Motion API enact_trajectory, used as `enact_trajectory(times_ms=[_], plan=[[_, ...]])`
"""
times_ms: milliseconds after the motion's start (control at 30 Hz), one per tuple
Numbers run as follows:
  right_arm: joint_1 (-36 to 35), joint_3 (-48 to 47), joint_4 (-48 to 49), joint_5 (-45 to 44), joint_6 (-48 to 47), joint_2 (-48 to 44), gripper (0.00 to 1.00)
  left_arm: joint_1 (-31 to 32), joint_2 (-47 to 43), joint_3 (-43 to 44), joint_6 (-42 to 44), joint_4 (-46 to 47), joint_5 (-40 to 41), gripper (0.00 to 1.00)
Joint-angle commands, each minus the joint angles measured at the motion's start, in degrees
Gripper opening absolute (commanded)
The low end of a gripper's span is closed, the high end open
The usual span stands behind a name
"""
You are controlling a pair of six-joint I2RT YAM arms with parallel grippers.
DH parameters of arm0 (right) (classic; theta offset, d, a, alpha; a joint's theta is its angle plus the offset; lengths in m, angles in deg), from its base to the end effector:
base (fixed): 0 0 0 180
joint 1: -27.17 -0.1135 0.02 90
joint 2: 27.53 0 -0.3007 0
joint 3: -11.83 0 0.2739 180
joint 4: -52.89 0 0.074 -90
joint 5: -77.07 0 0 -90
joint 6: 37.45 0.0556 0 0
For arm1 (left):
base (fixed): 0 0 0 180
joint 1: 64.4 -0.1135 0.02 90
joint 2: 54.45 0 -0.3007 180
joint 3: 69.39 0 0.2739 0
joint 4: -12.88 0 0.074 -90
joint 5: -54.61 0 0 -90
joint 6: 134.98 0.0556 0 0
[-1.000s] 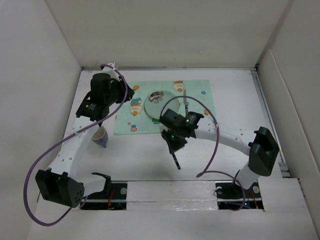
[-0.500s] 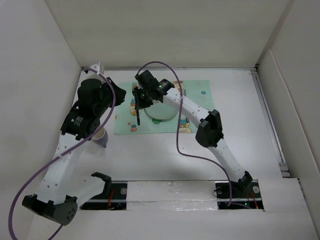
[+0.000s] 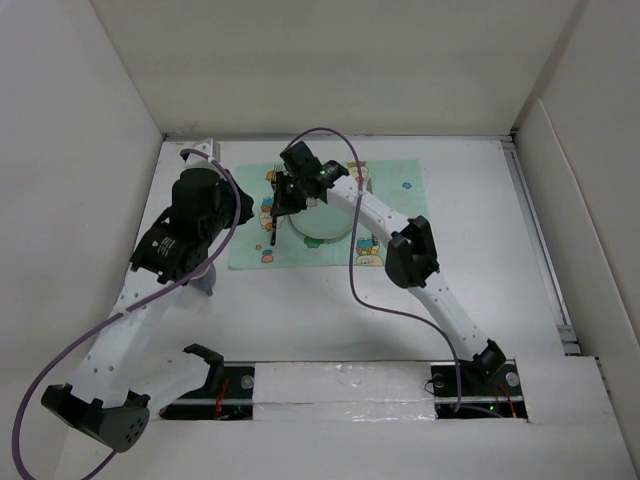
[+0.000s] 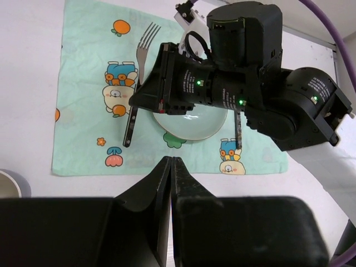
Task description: Set the dinner table for one person
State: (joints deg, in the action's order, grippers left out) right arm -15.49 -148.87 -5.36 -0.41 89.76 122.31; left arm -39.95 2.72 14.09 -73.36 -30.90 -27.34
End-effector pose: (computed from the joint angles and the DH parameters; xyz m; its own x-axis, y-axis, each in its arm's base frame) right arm 0.4594 0.4397 0.2218 -0.8964 -0.0232 -0.4427 -0.2855 0.7942 0.5365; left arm 0.2086 -0.0863 0.4488 -0.3774 -0.3454 -0.8592 0.1237 0.9007 -0.4164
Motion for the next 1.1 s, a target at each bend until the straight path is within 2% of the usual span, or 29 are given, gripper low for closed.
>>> enact_trajectory(times_ms=[0,500,600,633,700,733,767,900,1067], plan=[[-1.0,-1.2,3.6,2.3,1.5,1.9,0.0,0.3,-0.3,-0.8,0.8,1.0,1.9,0.0],[-1.0,-0.2,3.9,2.6,1.9,4.5,0.0,0.3,0.7,-1.5,-0.5,0.5,5.8,0.01],[-1.0,0.1,5.0,2.6,2.3,4.1,0.09,0.3,0.7,-1.7,-1.8,-0.2,9.0,0.09],[-0.5,0.3,5.7,2.5,2.5,3.8,0.15,0.3,0.6,-1.8,-1.8,-0.2,10.0,0.12],[-0.5,0.8,6.7,2.6,2.8,3.2,0.21,0.3,0.8,-2.0,-1.9,-0.2,10.8,0.13],[-0.5,1.0,7.0,2.7,2.8,2.9,0.27,0.3,0.8,-2.3,-1.9,-0.1,11.1,0.14],[-0.5,1.5,7.7,2.5,2.9,1.9,0.32,-1.2,0.8,-3.1,-2.1,0.1,10.6,0.2],[0.0,3.4,10.0,2.7,2.5,-0.8,0.39,-3.3,0.6,-3.9,-1.8,0.4,10.9,0.22],[1.1,5.6,12.6,3.2,1.2,-5.4,0.4,-3.4,1.1,-1.8,-1.1,-0.5,14.2,0.23]])
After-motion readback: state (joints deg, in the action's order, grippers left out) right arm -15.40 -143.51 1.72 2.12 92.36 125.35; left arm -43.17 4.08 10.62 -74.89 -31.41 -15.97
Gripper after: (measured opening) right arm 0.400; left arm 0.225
